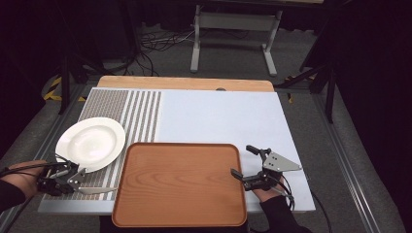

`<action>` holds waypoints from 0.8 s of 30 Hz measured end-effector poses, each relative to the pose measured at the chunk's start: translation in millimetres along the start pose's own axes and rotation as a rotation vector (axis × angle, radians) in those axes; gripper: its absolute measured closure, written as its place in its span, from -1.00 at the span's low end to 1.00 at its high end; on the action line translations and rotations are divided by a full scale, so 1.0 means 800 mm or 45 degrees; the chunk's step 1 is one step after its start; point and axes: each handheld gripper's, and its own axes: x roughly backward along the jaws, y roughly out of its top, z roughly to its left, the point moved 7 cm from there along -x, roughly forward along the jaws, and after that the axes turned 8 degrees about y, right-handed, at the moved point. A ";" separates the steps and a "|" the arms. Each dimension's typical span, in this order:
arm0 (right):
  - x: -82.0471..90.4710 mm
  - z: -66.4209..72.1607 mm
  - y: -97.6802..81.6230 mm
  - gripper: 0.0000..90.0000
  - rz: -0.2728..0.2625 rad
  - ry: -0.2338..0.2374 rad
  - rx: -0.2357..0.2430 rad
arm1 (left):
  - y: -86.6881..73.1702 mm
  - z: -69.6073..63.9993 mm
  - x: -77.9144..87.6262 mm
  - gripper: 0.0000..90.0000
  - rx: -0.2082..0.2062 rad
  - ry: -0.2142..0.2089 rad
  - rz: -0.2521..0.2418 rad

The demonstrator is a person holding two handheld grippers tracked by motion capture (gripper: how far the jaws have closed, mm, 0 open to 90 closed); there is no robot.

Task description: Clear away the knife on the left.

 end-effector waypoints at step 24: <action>0.001 -0.001 0.000 -0.96 -0.007 -0.003 -0.009 | -0.007 -0.001 0.002 0.79 0.052 0.004 0.008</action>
